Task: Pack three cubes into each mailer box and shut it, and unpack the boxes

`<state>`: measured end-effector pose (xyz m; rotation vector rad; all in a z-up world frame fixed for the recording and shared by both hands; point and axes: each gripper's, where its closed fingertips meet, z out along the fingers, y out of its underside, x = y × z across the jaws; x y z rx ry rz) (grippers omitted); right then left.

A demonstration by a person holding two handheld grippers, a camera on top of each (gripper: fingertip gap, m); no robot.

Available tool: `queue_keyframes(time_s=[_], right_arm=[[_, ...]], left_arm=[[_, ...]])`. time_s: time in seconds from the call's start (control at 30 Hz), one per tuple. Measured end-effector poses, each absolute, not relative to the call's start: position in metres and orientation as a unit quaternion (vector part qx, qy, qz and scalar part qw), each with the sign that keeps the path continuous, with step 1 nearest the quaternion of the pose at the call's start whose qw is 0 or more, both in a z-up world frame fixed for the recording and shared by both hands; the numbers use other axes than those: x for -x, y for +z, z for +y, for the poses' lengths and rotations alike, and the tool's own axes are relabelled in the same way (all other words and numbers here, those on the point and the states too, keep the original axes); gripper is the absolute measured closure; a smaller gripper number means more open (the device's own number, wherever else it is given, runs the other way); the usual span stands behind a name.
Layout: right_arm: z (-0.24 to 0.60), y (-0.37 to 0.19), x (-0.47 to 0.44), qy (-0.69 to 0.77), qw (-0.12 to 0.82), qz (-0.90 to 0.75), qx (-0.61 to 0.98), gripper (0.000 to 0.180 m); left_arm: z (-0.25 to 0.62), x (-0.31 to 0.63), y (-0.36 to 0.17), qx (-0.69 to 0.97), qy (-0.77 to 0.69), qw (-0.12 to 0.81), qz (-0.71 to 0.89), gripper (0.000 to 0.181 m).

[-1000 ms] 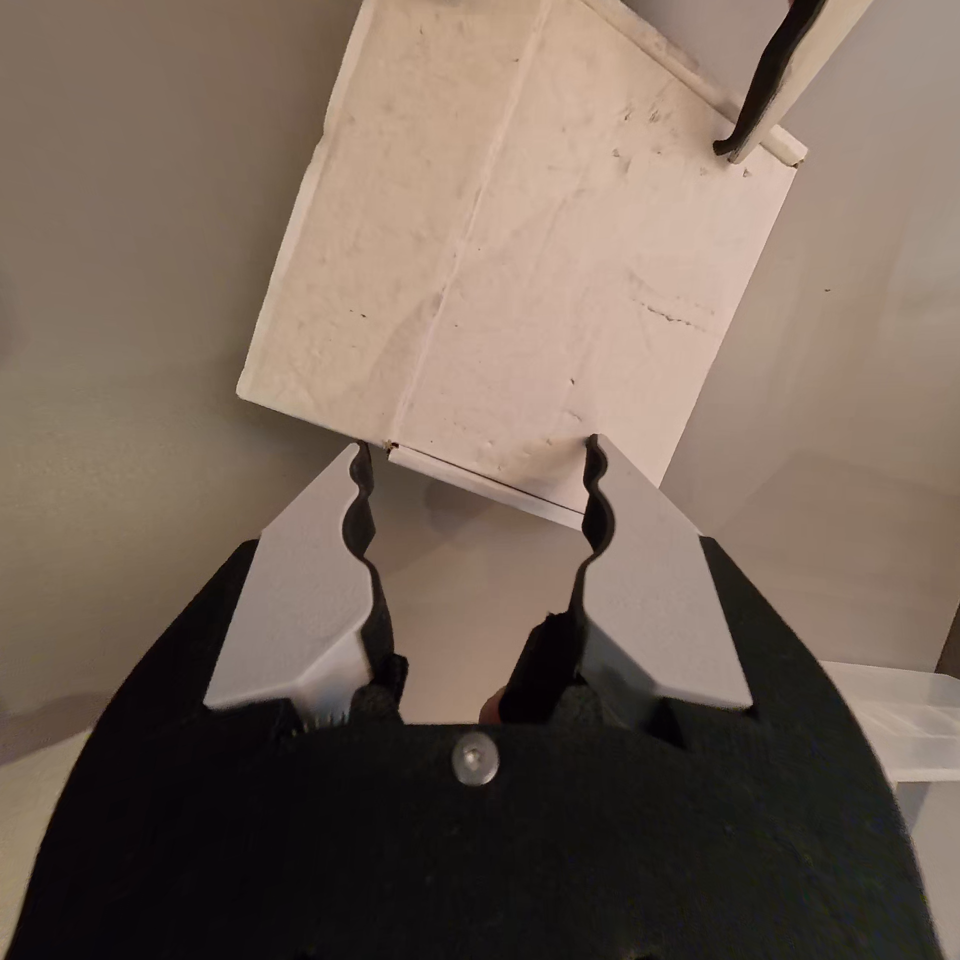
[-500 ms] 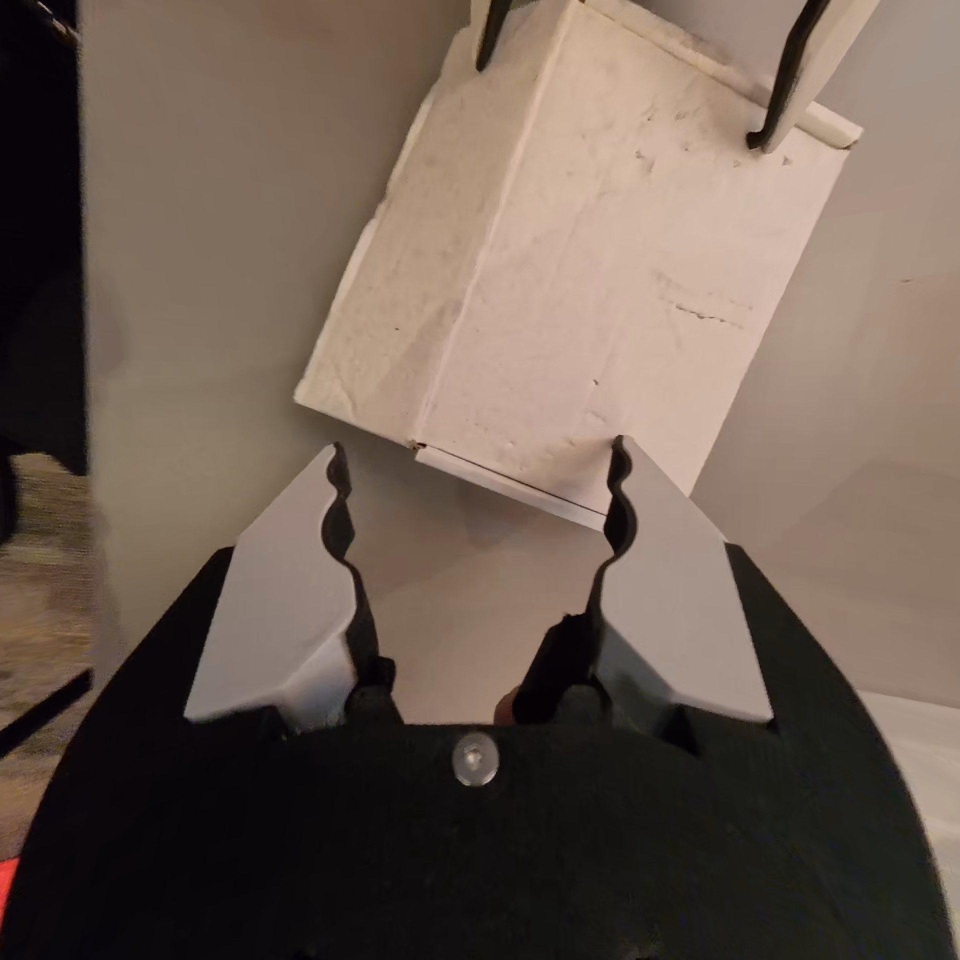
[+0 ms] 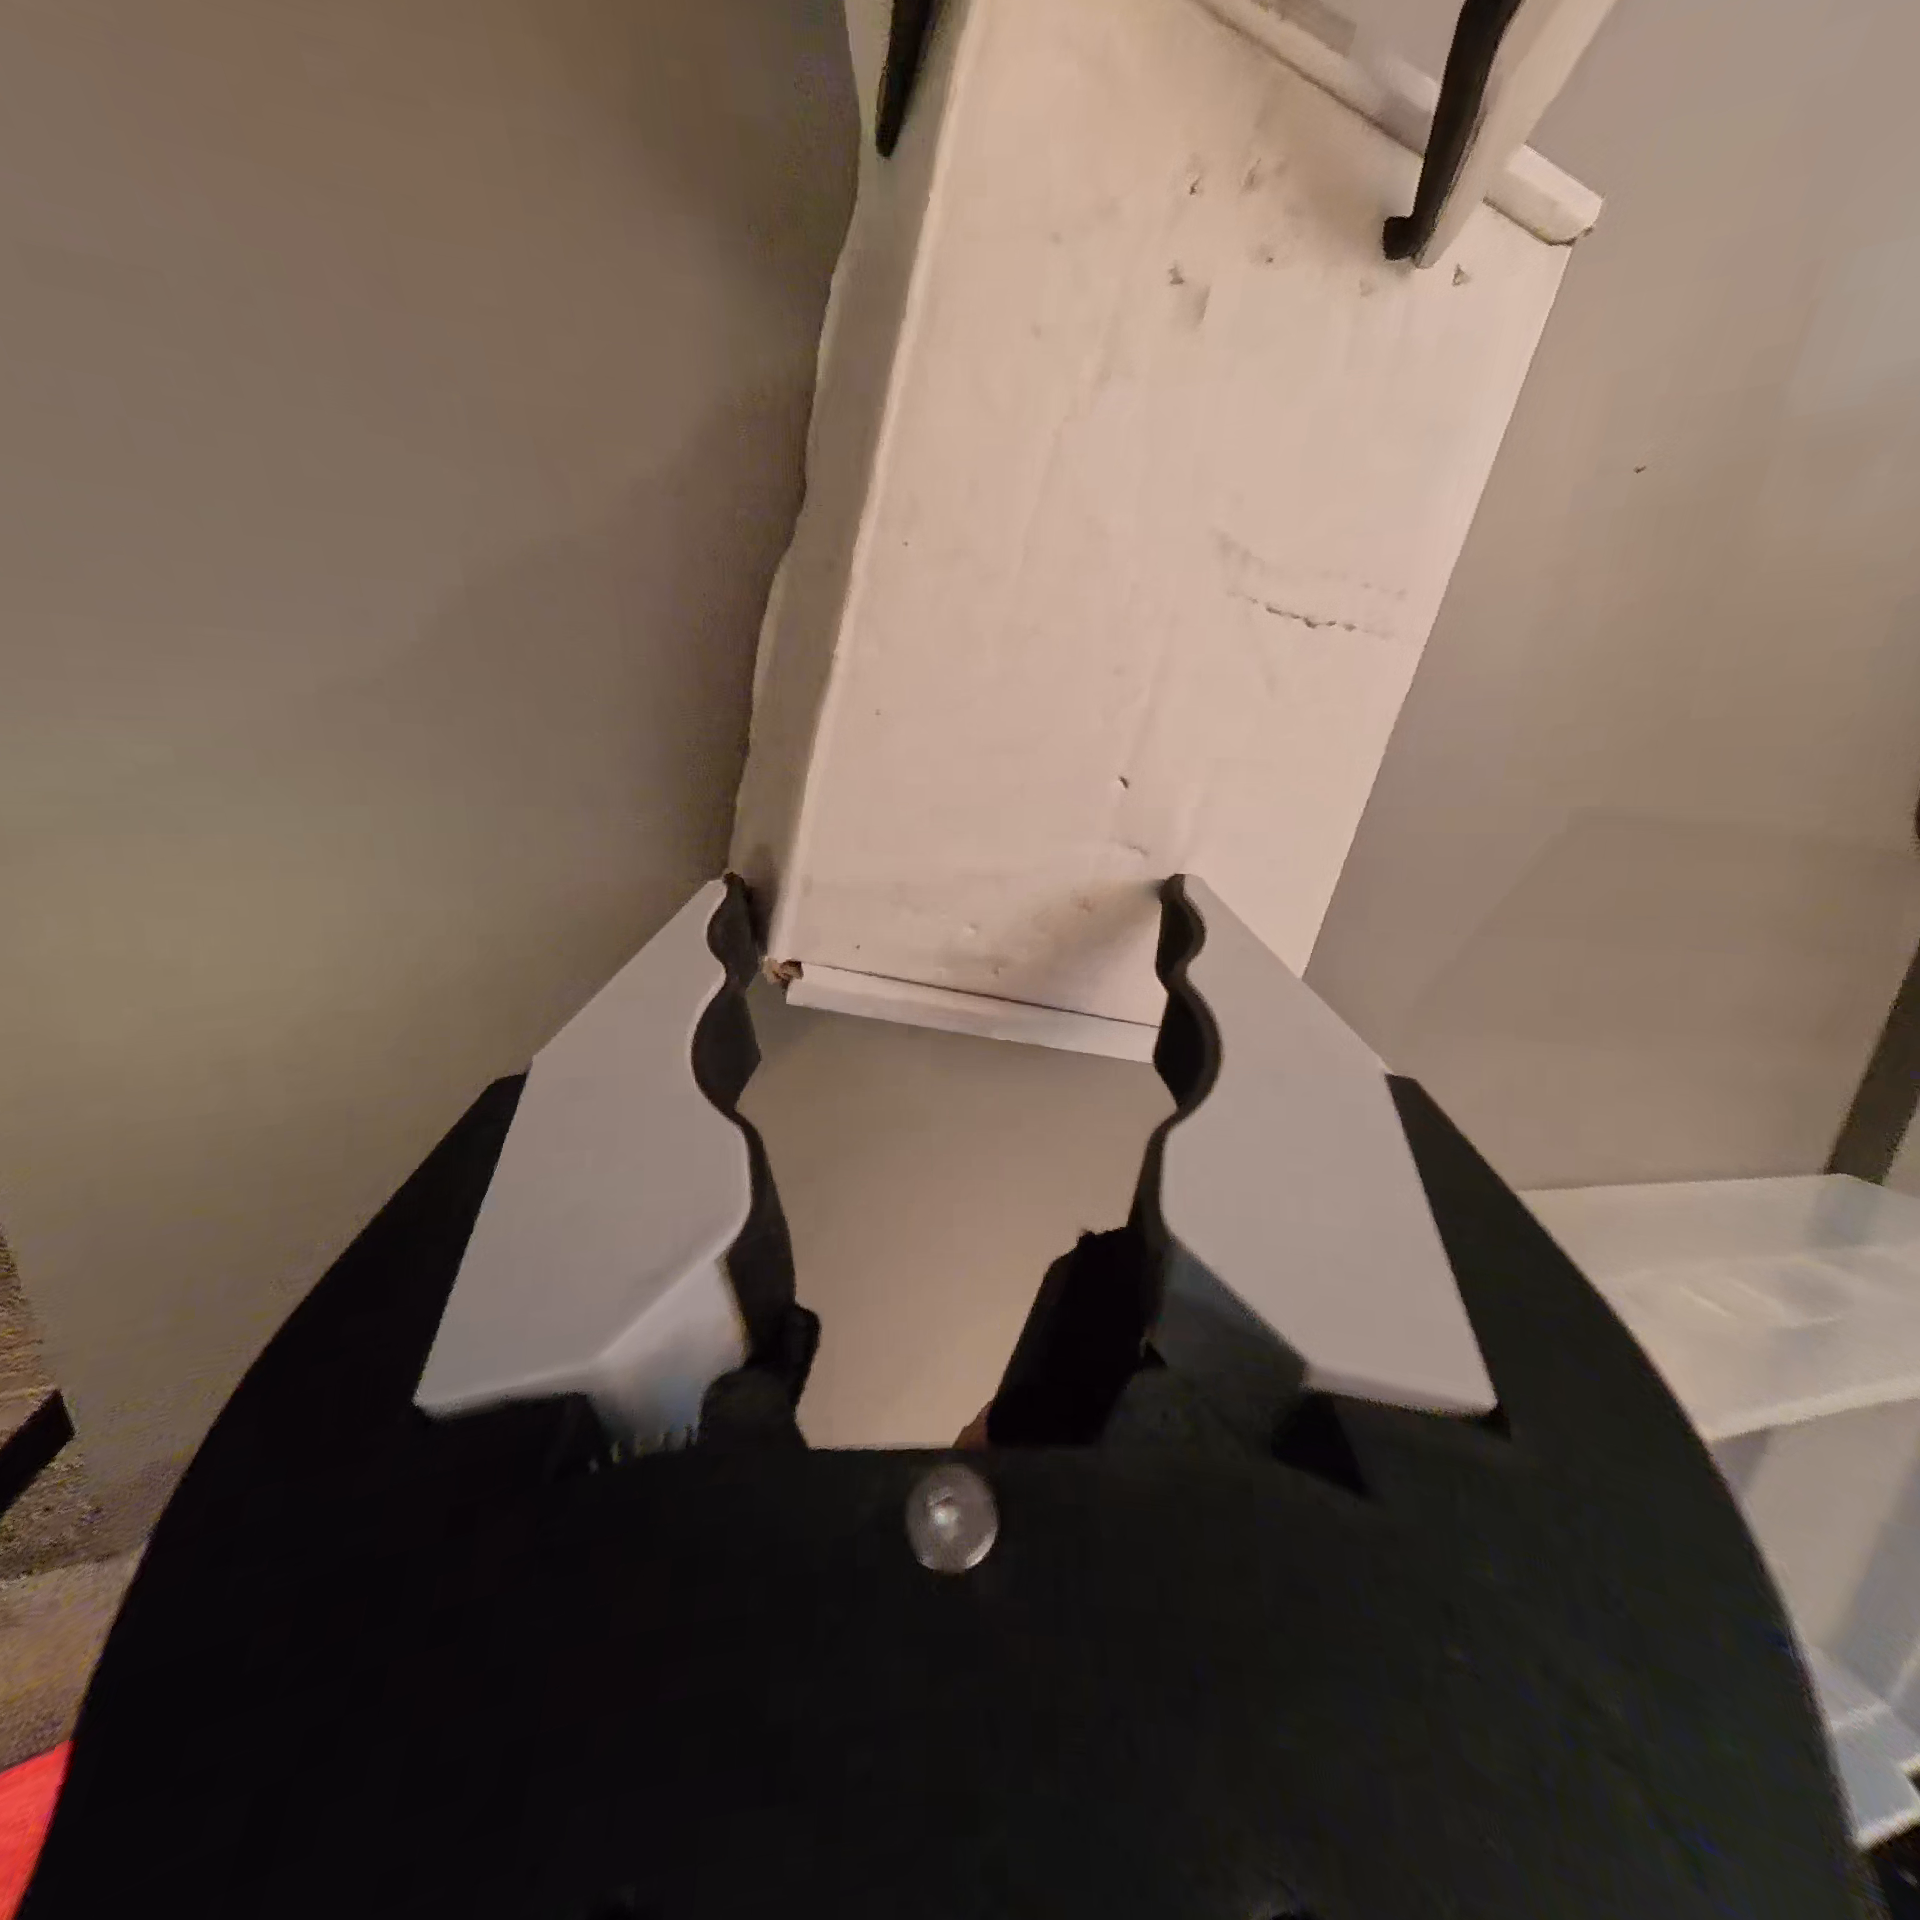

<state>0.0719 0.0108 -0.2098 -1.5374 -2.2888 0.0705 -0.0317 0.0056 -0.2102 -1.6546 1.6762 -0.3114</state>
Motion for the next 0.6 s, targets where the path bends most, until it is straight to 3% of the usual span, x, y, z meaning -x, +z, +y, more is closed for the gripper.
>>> queue_keyframes(time_s=[0.27,0.6], right_arm=[[0.0107,-0.2141,-0.0724,0.001,0.219,-0.815,0.536,0.097],[0.0135,-0.2159,-0.0686,-0.058,0.261,-0.794,0.545,0.108]], left_arm=[[0.0063,0.0323,-0.2172,0.633,-0.066,0.381,0.67,0.092],[0.0099,0.0336,-0.2194,0.632,-0.019,0.387,0.671,0.098]])
